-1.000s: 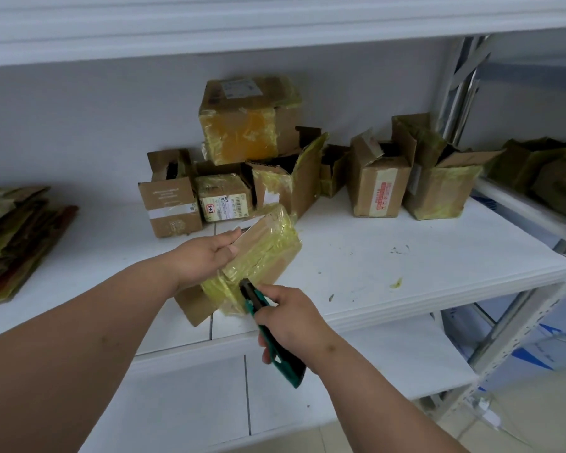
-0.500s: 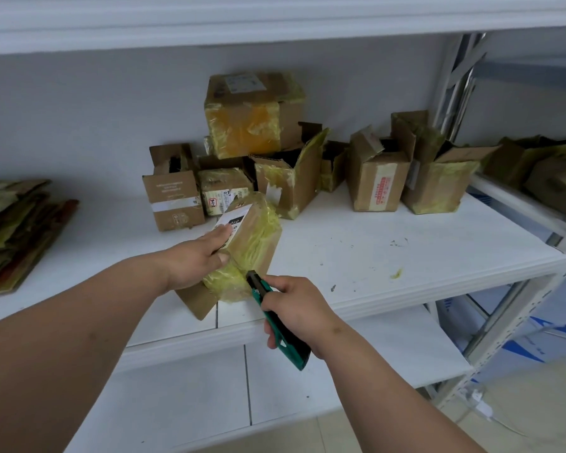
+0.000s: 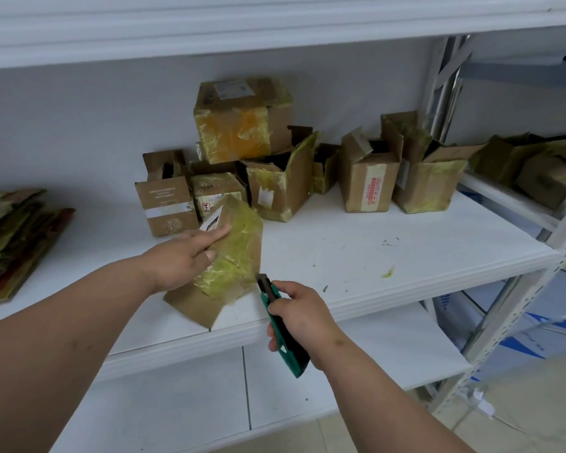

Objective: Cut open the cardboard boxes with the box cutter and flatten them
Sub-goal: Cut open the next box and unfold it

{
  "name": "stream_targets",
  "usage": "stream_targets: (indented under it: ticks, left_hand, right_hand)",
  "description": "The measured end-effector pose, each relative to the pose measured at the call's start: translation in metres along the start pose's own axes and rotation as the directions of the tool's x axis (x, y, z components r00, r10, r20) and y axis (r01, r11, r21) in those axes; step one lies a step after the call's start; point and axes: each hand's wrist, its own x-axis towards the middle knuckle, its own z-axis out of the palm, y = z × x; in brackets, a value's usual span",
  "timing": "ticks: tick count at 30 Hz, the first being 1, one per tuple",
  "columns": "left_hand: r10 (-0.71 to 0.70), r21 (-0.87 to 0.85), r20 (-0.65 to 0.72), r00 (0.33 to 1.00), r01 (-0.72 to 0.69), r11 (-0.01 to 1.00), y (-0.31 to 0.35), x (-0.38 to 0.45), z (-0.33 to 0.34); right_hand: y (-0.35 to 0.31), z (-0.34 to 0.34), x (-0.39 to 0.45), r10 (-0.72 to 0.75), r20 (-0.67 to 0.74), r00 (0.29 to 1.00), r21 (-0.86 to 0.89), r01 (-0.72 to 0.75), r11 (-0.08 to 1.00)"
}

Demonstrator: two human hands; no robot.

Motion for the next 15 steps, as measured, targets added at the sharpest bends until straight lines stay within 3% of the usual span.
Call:
stream_targets:
  ticks: [8, 15]
  left_hand:
    - [-0.103, -0.231, -0.161, 0.981, 0.064, 0.971, -0.011, -0.015, 0.021]
    - [-0.119, -0.249, -0.315, 0.941, 0.039, 0.968, 0.013, -0.011, 0.034]
  right_hand:
    - [-0.009, 0.006, 0.007, -0.046, -0.041, 0.998, -0.006, 0.046, 0.999]
    - [-0.011, 0.004, 0.022, -0.119, -0.147, 0.982, -0.076, 0.109, 0.991]
